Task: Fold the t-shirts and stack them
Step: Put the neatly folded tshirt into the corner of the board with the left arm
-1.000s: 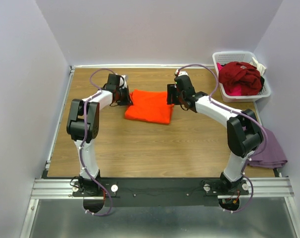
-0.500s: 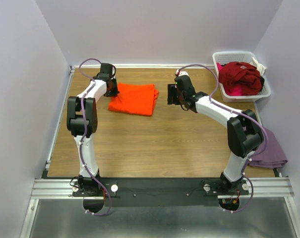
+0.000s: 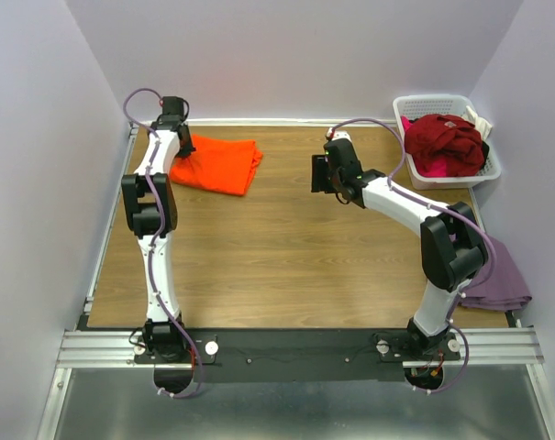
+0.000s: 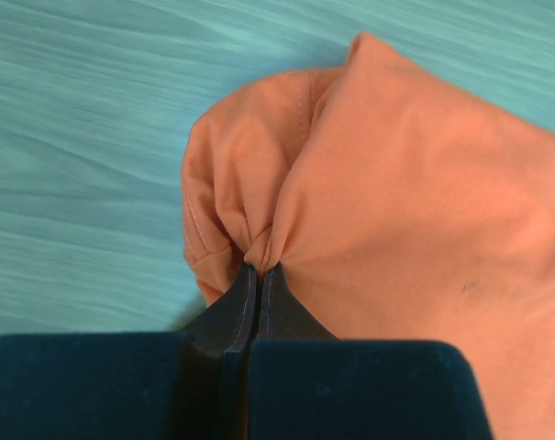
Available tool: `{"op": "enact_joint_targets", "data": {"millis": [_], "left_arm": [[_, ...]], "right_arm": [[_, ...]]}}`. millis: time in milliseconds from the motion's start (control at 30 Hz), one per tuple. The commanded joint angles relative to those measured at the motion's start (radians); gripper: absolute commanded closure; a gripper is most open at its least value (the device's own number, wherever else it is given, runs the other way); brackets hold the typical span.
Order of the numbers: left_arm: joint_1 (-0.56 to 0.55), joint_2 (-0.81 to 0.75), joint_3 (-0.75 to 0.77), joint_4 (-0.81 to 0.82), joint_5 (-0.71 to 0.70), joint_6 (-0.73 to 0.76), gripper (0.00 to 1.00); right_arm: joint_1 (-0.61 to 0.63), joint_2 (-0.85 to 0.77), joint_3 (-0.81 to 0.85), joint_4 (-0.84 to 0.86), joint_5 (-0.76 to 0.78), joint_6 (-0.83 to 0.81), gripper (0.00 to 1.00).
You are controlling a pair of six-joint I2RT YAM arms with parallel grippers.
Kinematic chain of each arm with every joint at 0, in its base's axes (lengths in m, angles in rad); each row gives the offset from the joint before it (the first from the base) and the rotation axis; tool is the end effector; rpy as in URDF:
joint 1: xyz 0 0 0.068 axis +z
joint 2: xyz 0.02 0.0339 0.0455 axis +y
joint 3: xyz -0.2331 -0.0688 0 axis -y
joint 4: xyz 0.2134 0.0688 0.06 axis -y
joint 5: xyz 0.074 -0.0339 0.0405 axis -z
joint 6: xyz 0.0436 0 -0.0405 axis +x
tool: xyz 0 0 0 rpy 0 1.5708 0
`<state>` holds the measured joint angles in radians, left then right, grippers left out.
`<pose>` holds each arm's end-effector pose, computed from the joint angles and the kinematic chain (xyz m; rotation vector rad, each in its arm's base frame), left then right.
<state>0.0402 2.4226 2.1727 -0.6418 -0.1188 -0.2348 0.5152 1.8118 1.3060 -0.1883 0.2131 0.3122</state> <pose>0.4901 0.0249 0.1811 -0.3875 2.4240 0.0610 0.3361 0.1797 0.2144 -0.1158 2.2512 0.2038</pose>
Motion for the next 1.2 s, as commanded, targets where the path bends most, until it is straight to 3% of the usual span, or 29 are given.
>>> {"op": "enact_joint_targets", "data": {"millis": [0,200,533,1167], "left_arm": [[0.089,0.033,0.056,-0.055,-0.030,0.038,1.00],[0.128,0.044,0.064,-0.001,0.008,0.066,1.00],[0.173,0.121,0.251,-0.018,-0.033,0.103,1.00],[0.227,0.148,0.309,0.037,-0.137,0.068,1.00]], "right_arm": [[-0.006,0.004,0.025,-0.005,0.019,-0.002,0.31],[-0.007,0.034,0.055,-0.005,0.002,0.005,0.31],[-0.006,0.044,0.055,-0.005,-0.004,0.007,0.31],[-0.004,0.077,0.088,-0.005,-0.009,0.004,0.32]]}}
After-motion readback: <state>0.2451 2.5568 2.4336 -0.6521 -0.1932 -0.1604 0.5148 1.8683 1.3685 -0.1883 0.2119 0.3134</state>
